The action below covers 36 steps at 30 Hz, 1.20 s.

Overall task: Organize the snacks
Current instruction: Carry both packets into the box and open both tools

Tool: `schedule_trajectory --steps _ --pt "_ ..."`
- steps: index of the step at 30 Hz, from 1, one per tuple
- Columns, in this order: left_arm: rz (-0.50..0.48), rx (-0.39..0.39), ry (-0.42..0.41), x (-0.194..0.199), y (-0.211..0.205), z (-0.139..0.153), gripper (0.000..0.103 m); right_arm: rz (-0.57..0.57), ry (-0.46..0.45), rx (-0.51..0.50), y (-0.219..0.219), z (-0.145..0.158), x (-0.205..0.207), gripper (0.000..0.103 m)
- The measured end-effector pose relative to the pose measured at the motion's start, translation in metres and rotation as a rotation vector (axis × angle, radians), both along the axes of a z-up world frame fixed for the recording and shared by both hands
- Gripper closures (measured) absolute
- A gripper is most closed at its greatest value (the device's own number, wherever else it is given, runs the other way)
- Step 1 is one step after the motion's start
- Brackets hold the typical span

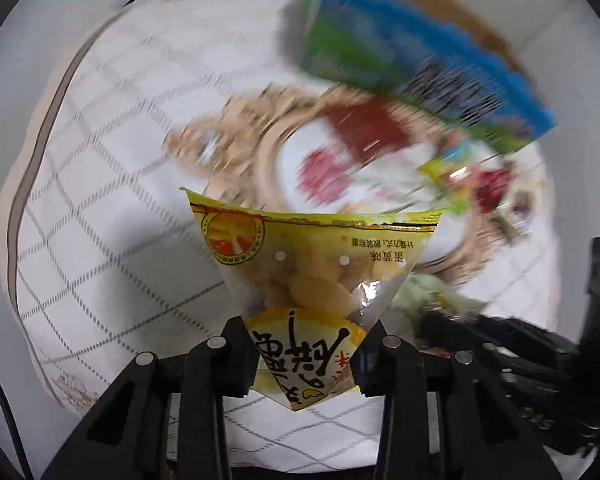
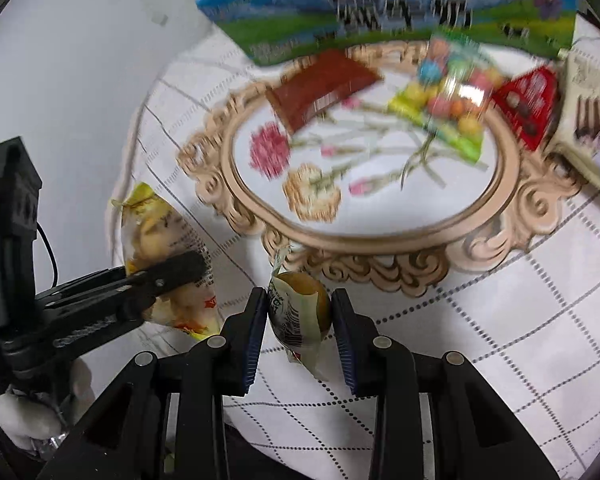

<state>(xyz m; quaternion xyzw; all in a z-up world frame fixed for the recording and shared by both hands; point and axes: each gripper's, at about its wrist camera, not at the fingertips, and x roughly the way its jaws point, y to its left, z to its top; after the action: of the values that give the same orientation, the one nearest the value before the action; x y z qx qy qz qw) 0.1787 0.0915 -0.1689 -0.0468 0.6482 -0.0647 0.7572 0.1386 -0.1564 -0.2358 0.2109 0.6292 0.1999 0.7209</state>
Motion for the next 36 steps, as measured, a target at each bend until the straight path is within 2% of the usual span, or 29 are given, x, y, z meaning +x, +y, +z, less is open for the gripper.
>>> schedule_trajectory --steps 2,4,6,8,12,14,17,22,24,26,27,28,29,30,32,33,36 --pt "-0.028 -0.037 -0.044 0.016 -0.012 0.029 0.069 -0.025 -0.033 0.019 -0.013 0.02 0.006 0.068" --pt "-0.061 -0.065 -0.077 0.021 -0.029 0.044 0.069 -0.058 -0.077 0.031 -0.033 0.043 0.016 0.068" --pt "-0.102 -0.093 -0.104 0.046 -0.05 0.067 0.069 -0.098 -0.125 0.04 -0.055 0.068 0.033 0.068" --pt "-0.126 -0.1 -0.128 0.06 -0.07 0.075 0.069 -0.137 -0.17 0.038 -0.077 0.089 0.053 0.068" --pt "-0.183 -0.074 -0.153 0.12 -0.108 0.092 0.069 -0.21 -0.257 -0.054 -0.11 0.119 0.109 0.068" --pt "-0.189 -0.067 -0.133 0.149 -0.121 0.09 0.069 -0.239 -0.253 -0.094 -0.129 0.12 0.14 0.068" --pt "-0.188 -0.043 -0.076 0.192 -0.134 0.072 0.069 -0.252 -0.224 -0.146 -0.147 0.112 0.177 0.068" --pt "-0.164 0.003 0.028 0.24 -0.144 0.025 0.069 -0.241 -0.136 -0.222 -0.162 0.08 0.221 0.068" --pt "-0.151 0.025 0.07 0.257 -0.145 0.006 0.068 -0.228 -0.081 -0.241 -0.165 0.063 0.234 0.067" --pt "-0.126 0.038 0.115 0.268 -0.143 -0.011 0.068 -0.22 0.019 -0.235 -0.166 0.041 0.245 0.066" --pt "-0.115 0.035 0.13 0.272 -0.142 -0.018 0.067 -0.222 0.047 -0.239 -0.168 0.034 0.248 0.053" --pt "-0.108 0.03 0.141 0.275 -0.14 -0.023 0.061 -0.217 0.074 -0.256 -0.168 0.026 0.252 0.04" --pt "-0.108 0.024 0.143 0.277 -0.139 -0.026 0.057 -0.218 0.085 -0.272 -0.168 0.021 0.256 0.014" --pt "-0.109 0.037 0.135 0.278 -0.139 -0.028 0.045 -0.211 0.085 -0.278 -0.165 0.019 0.256 0.008" --pt "-0.116 0.053 0.112 0.277 -0.138 -0.027 0.026 -0.204 0.084 -0.295 -0.162 0.018 0.256 0.008" --pt "-0.118 0.059 0.1 0.276 -0.138 -0.026 0.021 -0.199 0.083 -0.306 -0.16 0.017 0.258 0.008" --pt "-0.123 0.081 0.085 0.273 -0.137 -0.024 0.02 -0.18 0.078 -0.358 -0.151 0.016 0.263 0.006"
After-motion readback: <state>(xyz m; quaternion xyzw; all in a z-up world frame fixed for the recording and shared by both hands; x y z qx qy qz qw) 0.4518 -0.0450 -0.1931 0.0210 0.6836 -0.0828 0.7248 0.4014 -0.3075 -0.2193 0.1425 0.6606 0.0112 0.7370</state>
